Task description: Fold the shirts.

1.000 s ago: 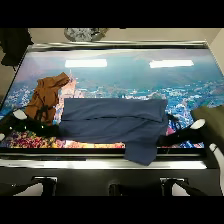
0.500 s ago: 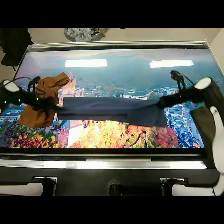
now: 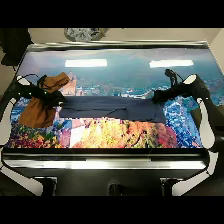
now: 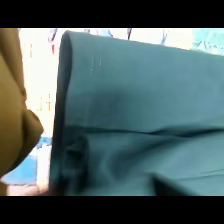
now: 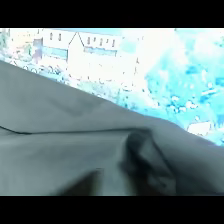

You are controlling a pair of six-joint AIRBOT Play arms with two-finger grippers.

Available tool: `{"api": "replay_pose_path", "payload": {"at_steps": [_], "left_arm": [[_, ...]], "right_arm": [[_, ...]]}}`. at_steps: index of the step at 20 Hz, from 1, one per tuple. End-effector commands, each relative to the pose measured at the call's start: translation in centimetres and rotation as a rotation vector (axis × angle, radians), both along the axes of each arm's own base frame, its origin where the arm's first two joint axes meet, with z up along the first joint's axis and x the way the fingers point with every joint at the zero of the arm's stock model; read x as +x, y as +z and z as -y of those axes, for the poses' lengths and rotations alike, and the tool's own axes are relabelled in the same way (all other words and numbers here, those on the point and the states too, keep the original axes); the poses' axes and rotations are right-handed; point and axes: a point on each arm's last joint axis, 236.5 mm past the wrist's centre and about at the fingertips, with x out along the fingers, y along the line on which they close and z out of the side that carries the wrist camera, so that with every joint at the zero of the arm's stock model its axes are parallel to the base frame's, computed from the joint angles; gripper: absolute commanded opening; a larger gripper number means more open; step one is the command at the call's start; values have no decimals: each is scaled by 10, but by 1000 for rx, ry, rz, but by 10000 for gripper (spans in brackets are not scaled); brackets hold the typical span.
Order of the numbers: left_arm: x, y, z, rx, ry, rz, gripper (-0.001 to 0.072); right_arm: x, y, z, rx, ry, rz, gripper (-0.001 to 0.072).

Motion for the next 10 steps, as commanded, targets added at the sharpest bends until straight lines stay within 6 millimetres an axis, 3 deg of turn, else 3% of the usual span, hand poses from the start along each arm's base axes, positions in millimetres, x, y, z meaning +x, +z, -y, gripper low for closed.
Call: {"api": "replay_pose_path", "payload": {"at_steps": [1,3,5,6,8,10], "left_arm": [[-16,16,14,-92,-90,-33,693],[-27,42,10,-95,-109,-28,674],[-20,75,4,-66,-88,70,674],[-15,93,3,-49,-77,130,674],[-14,123,8,-26,-79,212,674],[-19,144,17,-17,-99,257,674]], "right_arm": [[-14,21,6,12,111,29,708],[-45,27,53,-102,160,-29,701],[-86,13,106,-195,98,-208,698],[-98,2,116,-192,84,-258,699],[-108,-18,109,-103,69,-289,702],[-99,-30,86,40,62,-246,705]]}}
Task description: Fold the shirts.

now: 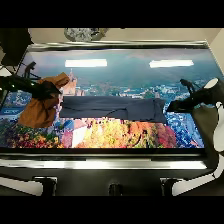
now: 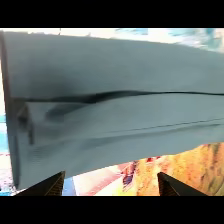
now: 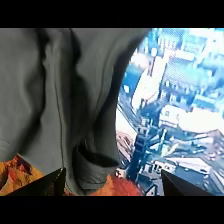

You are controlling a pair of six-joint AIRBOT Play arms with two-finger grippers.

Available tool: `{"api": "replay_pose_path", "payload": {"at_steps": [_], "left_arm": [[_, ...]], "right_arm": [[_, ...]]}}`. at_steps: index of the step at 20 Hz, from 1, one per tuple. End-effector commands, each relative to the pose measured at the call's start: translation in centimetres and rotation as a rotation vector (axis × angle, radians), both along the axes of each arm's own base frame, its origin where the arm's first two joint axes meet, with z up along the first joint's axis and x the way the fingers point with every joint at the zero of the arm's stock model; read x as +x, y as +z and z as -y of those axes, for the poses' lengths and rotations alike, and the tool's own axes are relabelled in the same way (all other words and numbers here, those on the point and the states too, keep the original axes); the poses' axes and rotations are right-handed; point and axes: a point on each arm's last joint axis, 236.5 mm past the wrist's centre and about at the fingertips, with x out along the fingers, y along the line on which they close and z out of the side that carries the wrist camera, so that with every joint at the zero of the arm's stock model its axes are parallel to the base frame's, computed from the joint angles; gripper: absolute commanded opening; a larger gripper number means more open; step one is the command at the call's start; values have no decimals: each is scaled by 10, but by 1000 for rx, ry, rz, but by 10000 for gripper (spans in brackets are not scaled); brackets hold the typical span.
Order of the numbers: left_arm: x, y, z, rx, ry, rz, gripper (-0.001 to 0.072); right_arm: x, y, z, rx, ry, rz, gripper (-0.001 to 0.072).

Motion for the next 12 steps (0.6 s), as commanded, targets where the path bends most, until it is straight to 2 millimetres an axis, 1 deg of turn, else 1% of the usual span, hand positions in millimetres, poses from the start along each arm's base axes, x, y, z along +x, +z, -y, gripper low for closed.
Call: {"api": "replay_pose_path", "payload": {"at_steps": [1,3,5,7,8,10,12], "left_arm": [[-6,41,12,17,-22,99,674],[-10,50,21,19,-44,116,674],[-12,51,30,18,-65,116,674],[-13,50,40,17,-86,114,674],[-14,50,45,16,-96,114,674],[-16,50,54,15,-118,114,674],[-18,50,64,14,-139,114,674]], "right_arm": [[-2,-21,-14,164,-51,-6,706],[12,-25,-28,288,-104,19,706],[24,-27,-37,410,-164,36,706],[22,-37,-42,443,-171,5,706],[22,-37,-50,481,-170,-6,706],[30,-28,-64,578,-172,19,705],[33,-27,-70,580,-175,18,703]]}}
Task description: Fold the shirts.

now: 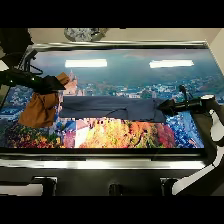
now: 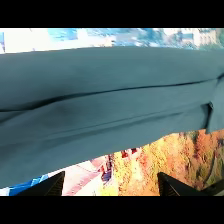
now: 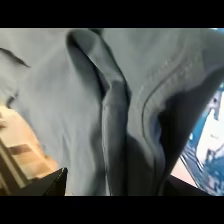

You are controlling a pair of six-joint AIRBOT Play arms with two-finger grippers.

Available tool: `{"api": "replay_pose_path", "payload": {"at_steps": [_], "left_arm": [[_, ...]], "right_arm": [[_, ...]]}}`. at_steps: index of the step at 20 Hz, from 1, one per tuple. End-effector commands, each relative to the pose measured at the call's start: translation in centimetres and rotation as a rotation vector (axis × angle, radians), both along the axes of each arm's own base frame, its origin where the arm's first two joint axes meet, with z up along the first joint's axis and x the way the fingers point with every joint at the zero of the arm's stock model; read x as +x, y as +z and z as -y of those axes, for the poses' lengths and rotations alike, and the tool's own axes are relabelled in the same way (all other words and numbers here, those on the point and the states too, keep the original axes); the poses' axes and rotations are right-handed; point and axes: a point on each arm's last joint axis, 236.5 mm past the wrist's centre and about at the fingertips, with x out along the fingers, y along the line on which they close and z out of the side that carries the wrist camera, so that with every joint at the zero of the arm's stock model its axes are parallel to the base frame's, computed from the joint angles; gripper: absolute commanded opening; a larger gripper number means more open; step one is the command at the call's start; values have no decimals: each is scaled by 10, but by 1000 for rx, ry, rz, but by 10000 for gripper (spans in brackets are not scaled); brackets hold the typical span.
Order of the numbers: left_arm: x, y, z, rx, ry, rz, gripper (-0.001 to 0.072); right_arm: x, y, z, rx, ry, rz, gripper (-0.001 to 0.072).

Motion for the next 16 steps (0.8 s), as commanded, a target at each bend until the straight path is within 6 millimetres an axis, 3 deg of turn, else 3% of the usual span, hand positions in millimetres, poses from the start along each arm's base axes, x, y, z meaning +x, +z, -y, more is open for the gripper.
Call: {"api": "replay_pose_path", "payload": {"at_steps": [1,3,5,6,7,8,9,10,12,16], "left_arm": [[-4,1,18,0,-41,3,674],[-5,-1,30,1,-68,7,674],[1,-4,46,11,-123,56,674],[5,-7,55,9,-130,66,674],[6,-10,66,7,-144,72,669],[5,-15,78,6,-164,71,592],[3,-21,93,5,-191,63,303],[1,-30,110,3,-220,55,76],[-5,-53,150,2,-282,35,38],[-35,-104,255,-92,-363,-46,23]], "right_arm": [[8,2,-17,60,-12,9,699],[8,-3,-30,25,17,0,683],[10,-7,-49,-22,48,-5,603],[13,-4,-58,-39,59,9,436],[16,4,-66,-50,65,27,133],[18,18,-72,-58,64,41,43],[20,33,-75,-68,73,76,42],[19,50,-74,-99,85,115,42],[11,82,-68,-191,100,152,42],[-23,142,-64,-382,142,196,42]]}}
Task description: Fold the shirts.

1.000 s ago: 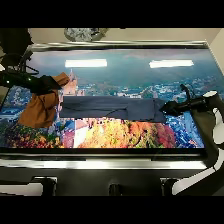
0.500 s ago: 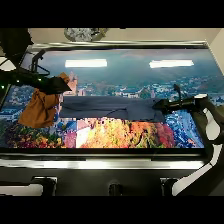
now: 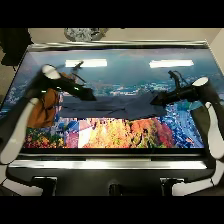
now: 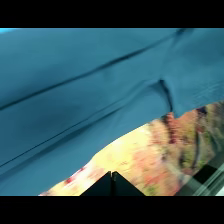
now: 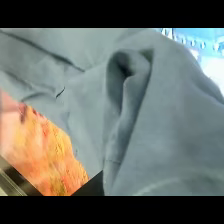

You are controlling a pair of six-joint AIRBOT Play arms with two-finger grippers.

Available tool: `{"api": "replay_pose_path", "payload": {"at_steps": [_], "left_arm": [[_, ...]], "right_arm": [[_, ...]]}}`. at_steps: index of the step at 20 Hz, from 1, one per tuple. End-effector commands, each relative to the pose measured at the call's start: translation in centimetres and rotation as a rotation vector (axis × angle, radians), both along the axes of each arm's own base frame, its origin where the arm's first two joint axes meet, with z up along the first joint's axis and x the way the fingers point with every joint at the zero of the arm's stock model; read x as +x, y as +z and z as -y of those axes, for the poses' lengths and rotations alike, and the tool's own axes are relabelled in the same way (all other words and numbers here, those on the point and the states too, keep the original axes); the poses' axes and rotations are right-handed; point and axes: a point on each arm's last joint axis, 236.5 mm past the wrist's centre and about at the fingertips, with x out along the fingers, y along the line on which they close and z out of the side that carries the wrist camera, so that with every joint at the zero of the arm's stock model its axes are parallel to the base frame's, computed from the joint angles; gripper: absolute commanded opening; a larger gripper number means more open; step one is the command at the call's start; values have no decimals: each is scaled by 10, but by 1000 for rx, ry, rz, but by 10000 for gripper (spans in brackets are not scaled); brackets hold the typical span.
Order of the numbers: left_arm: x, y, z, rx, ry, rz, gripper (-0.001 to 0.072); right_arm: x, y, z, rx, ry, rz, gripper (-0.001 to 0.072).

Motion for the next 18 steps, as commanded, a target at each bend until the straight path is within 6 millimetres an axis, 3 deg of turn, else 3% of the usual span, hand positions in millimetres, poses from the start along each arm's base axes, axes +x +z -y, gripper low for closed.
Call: {"api": "replay_pose_path", "payload": {"at_steps": [1,3,5,9,12,15,16,18], "left_arm": [[-22,-35,90,-95,-38,-52,23],[-32,-44,139,-200,0,-100,23],[-40,-51,173,-278,36,-148,23],[-53,-66,210,-365,94,-242,22],[-68,-76,229,-378,99,-276,22],[-81,-84,240,-380,89,-303,22],[-77,-84,236,-381,87,-298,20],[-60,-62,216,-387,47,-223,16]], "right_arm": [[-31,52,1,-141,14,40,42],[-47,78,-3,-159,14,60,42],[-62,97,-4,-179,7,73,42],[-93,128,-4,-200,11,88,42],[-102,149,-4,-212,-11,150,42],[-98,147,-3,-209,-18,148,42],[-96,143,-4,-201,-15,135,42],[-85,133,-4,-193,-21,120,41]]}}
